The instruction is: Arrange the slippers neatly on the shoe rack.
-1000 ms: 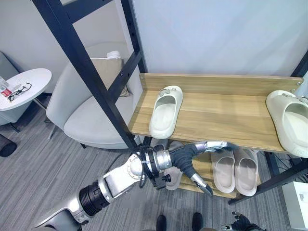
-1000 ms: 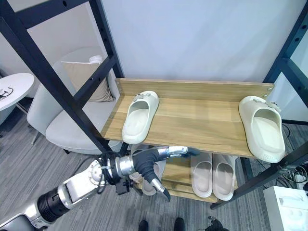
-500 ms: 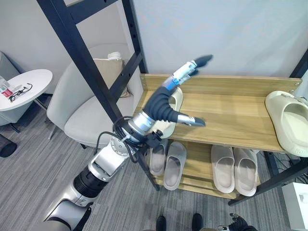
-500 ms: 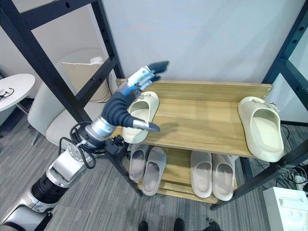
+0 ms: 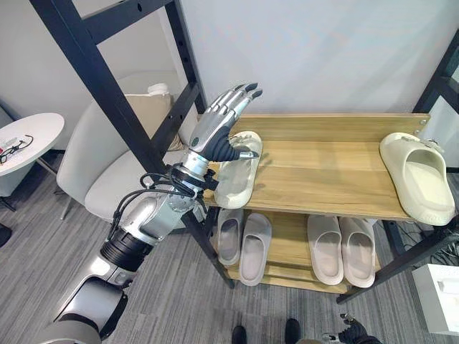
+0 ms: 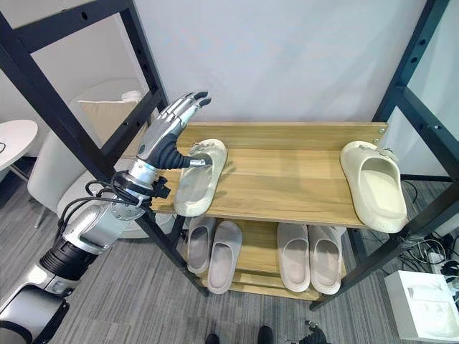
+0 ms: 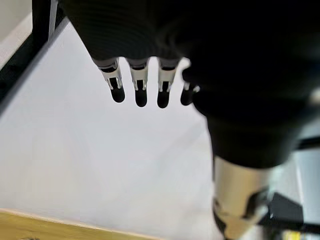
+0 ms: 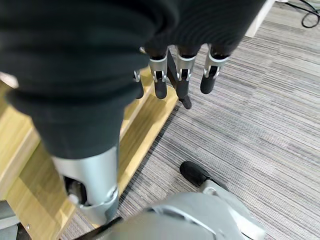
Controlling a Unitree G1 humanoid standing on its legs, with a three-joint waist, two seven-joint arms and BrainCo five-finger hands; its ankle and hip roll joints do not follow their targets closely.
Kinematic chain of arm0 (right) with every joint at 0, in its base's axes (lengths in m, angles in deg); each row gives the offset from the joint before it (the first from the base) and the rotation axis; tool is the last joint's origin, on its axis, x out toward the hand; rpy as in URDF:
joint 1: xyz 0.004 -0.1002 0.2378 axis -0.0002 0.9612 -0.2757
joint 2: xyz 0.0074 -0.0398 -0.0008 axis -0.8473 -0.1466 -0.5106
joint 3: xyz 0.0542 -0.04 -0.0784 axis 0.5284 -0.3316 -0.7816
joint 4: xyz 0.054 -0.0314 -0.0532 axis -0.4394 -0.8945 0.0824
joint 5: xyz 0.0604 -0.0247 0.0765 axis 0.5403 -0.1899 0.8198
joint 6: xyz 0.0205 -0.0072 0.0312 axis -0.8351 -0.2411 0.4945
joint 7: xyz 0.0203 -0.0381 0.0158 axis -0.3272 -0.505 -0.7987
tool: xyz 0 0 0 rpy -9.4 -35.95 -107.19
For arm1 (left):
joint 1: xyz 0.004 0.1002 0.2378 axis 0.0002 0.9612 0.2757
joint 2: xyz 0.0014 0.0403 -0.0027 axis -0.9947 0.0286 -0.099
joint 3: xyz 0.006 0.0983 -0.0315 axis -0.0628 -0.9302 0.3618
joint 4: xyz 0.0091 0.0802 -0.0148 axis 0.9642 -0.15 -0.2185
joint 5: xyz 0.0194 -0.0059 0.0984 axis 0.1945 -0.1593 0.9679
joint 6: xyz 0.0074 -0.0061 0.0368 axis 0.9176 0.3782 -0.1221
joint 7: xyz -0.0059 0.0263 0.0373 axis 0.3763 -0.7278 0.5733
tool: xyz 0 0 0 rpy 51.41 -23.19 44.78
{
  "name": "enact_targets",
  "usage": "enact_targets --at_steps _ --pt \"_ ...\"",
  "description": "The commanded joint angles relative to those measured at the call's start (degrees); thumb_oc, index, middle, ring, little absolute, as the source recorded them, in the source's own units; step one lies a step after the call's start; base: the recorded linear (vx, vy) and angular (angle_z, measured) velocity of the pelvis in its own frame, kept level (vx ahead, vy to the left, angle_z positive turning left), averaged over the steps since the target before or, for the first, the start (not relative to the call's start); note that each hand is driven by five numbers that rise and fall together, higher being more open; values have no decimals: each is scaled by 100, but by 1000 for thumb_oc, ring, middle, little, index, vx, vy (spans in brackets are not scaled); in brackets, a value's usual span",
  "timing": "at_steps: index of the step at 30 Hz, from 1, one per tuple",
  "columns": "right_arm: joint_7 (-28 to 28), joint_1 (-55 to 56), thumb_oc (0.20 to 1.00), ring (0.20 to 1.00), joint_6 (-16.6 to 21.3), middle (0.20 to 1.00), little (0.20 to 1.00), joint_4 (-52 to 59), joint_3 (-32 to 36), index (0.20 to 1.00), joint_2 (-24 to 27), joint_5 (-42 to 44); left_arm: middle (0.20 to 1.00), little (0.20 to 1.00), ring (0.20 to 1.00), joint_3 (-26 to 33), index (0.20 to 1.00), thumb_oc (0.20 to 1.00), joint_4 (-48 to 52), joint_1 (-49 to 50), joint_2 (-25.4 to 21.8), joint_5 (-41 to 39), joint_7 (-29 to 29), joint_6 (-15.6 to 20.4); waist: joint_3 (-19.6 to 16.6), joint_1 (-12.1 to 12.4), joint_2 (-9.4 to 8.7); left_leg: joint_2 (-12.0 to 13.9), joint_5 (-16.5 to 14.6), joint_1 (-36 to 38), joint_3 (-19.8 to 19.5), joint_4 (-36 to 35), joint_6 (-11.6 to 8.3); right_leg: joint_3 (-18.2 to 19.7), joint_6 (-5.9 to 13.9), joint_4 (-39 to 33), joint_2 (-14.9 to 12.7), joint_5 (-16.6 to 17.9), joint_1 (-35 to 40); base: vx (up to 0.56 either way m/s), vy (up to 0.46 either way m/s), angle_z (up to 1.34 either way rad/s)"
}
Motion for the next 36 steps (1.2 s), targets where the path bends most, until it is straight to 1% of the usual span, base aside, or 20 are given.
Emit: enact_targets --at_steps 1,2,4,5,6,9,10,14,18,20,23,25,30,32,36 --pt "96 -132 1000 1000 166 1000 1000 212 -164 1000 -49 -170 1000 1000 1000 -204 1000 1000 -895 -805 -74 876 386 -399 -55 -152 -317 26 -319 68 32 -45 -204 193 493 2 -318 -537 288 3 5 -12" --pt "97 -131 1000 1000 165 1000 1000 214 -160 1000 -51 -170 1000 1000 1000 -218 1000 1000 -919 -821 -64 883 400 -398 -54 -146 -318 26 -320 68 34 -45 -204 195 493 2 -317 -537 287 11 6 -13" --pt "107 -106 1000 1000 176 1000 1000 262 -226 1000 -68 -203 1000 1000 1000 -413 1000 1000 -1242 -893 -61 1181 362 -546 -43 -195 -309 36 -326 79 62 -45 -197 244 491 2 -302 -534 269 13 -1 -14" --pt "109 -103 1000 1000 176 1000 1000 263 -222 1000 -72 -203 1000 1000 1000 -433 1000 1000 -1273 -913 -48 1188 379 -547 -43 -188 -313 36 -327 80 64 -45 -197 245 491 2 -302 -534 269 11 -1 -12" --pt "123 -110 1000 1000 185 1000 1000 284 -262 1000 -64 -228 1000 1000 1000 -598 1000 1000 -1588 -986 -13 1375 393 -648 -29 -223 -310 40 -328 81 86 -45 -196 278 491 2 -295 -527 253 10 1 -6" --pt "146 -93 1000 1000 192 1000 1000 313 -292 1000 -71 -245 1000 1000 1000 -725 1000 1000 -1846 -1073 27 1476 420 -722 -16 -240 -314 47 -332 78 108 -45 -190 296 496 2 -293 -524 242 12 0 -6" --pt "159 -77 1000 1000 207 1000 1000 316 -305 1000 -75 -254 1000 1000 1000 -846 1000 1000 -2100 -1153 66 1570 429 -798 -7 -269 -307 47 -338 81 131 -45 -188 321 497 2 -284 -529 234 15 5 -6" --pt "198 -31 1000 1000 215 1000 1000 397 -295 1000 -39 -256 1000 1000 1000 -1015 1000 1000 -2547 -1343 33 1686 422 -957 10 -314 -308 56 -348 82 171 -45 -187 362 501 2 -268 -522 206 14 0 -5" --pt "199 -5 1000 1000 218 1000 1000 413 -317 1000 -13 -262 1000 1000 1000 -1169 1000 1000 -2945 -1533 36 1695 430 -1032 23 -363 -314 64 -349 69 208 -45 -186 403 499 2 -254 -510 169 12 -5 -6" --pt "208 38 1000 1000 222 1000 1000 459 -294 1000 14 -243 1000 1000 1000 -1087 1000 1000 -3029 -1628 -79 1531 474 -1093 36 -377 -318 73 -347 66 226 -45 -183 421 504 2 -254 -505 151 23 -6 -7" --pt "193 108 1000 1000 191 1000 1000 497 -294 1000 -42 -289 1000 1000 1000 -872 1000 1000 -2768 -1607 -227 1410 542 -1097 35 -357 -305 68 -349 59 204 -45 -182 405 498 2 -256 -511 143 20 -1 -12" --pt "196 110 1000 1000 170 1000 1000 466 -320 1000 -69 -321 1000 1000 1000 -830 1000 1000 -2686 -1579 -253 1400 569 -1098 37 -358 -294 55 -354 60 193 -45 -182 395 499 2 -261 -521 152 0 0 0" --pt "190 48 1000 1000 160 1000 1000 462 -346 1000 -86 -301 1000 1000 1000 -880 1000 1000 -2788 -1606 -279 1405 558 -1130 42 -349 -279 42 -358 72 163 -45 -181 363 498 2 -266 -544 181 0 0 0" --pt "196 7 1000 1000 149 1000 1000 453 -352 1000 -87 -297 1000 1000 1000 -925 1000 1000 -2951 -1656 -353 1431 516 -1185 50 -340 -265 41 -359 77 156 -45 -186 342 499 2 -269 -547 191 0 0 0" --pt "210 -39 1000 1000 160 1000 1000 450 -372 1000 -60 -296 1000 1000 1000 -1129 1000 1000 -3440 -1768 -348 1522 469 -1271 74 -359 -264 45 -356 67 154 -45 -186 351 502 2 -267 -540 176 0 0 0"
